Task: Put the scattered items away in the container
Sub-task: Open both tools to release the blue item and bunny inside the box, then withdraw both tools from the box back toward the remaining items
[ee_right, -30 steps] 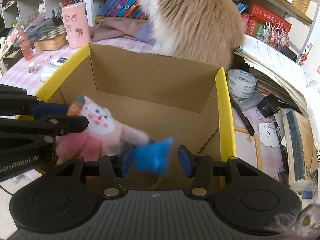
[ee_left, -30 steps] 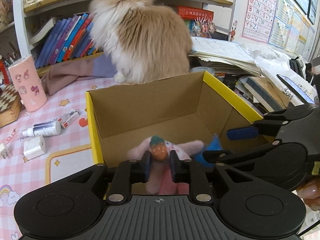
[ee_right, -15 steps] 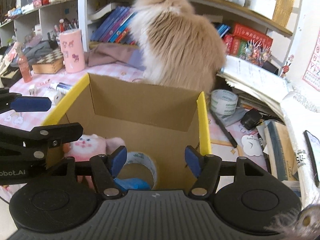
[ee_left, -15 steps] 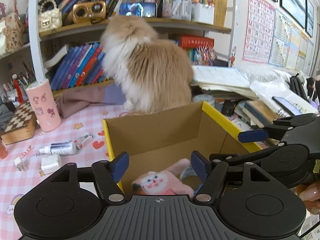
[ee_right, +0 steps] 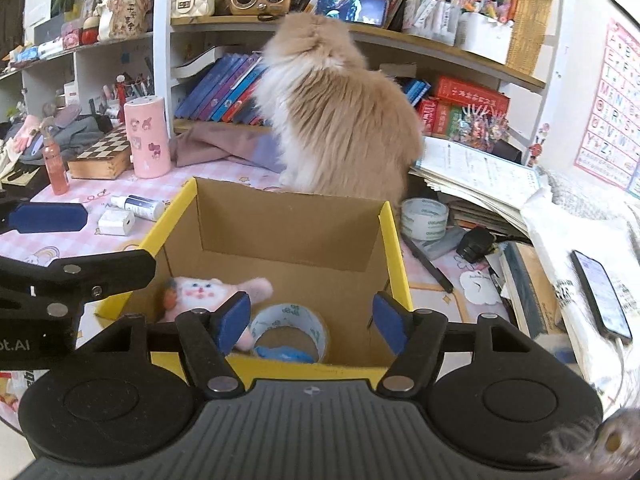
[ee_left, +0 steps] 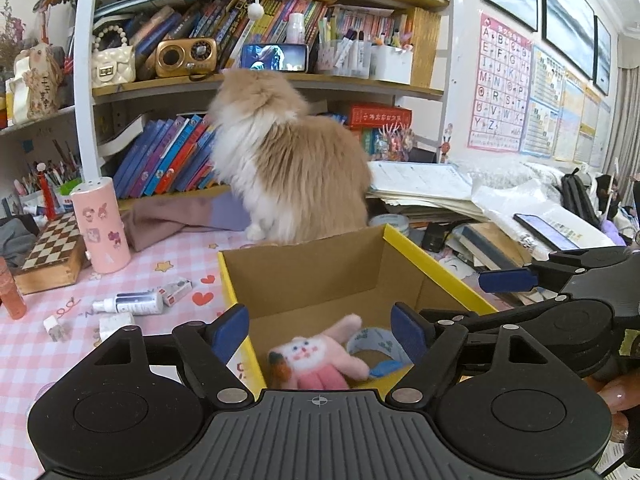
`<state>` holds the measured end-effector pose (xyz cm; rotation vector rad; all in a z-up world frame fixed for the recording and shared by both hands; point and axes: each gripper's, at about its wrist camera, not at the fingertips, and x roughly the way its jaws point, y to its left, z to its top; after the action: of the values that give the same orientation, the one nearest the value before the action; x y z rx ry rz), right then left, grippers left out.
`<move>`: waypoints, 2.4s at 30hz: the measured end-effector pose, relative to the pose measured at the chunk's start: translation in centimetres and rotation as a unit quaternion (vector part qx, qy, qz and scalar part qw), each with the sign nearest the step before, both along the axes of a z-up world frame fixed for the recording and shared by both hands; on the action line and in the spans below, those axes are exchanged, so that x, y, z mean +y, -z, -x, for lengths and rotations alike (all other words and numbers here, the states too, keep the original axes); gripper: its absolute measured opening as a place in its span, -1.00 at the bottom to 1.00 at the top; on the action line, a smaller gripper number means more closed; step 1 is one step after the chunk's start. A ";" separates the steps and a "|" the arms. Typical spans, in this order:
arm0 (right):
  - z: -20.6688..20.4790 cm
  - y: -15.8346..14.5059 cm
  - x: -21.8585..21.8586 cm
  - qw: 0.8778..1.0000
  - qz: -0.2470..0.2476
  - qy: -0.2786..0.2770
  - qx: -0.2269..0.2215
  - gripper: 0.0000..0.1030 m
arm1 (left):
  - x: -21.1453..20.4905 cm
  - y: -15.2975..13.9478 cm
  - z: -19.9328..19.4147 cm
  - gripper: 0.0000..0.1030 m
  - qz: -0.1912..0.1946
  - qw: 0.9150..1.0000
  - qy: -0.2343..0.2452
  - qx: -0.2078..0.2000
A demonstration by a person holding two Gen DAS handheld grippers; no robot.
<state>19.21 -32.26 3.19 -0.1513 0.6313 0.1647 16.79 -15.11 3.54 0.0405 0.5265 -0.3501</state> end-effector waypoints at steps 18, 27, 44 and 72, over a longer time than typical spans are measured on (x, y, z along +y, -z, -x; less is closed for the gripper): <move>8.4 0.9 3.2 0.998 -0.013 0.058 0.011 0.31 | 4.3 1.1 6.2 0.57 0.013 0.999 0.017 0.028; 11.8 2.1 5.3 0.996 -0.021 0.080 0.019 0.31 | 6.0 1.9 8.5 0.57 0.009 0.999 0.014 0.040; 15.0 4.7 10.1 0.995 -0.025 0.082 0.050 0.32 | 9.9 4.3 11.8 0.57 -0.003 0.997 -0.013 0.076; 14.7 5.4 20.3 0.997 -0.018 -0.022 0.074 0.37 | 19.9 5.4 14.1 0.57 0.005 0.988 -0.117 0.103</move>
<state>4.54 -11.98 -2.18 -0.1184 0.7734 0.2306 2.69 4.81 -1.81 -0.0684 0.7257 -0.1267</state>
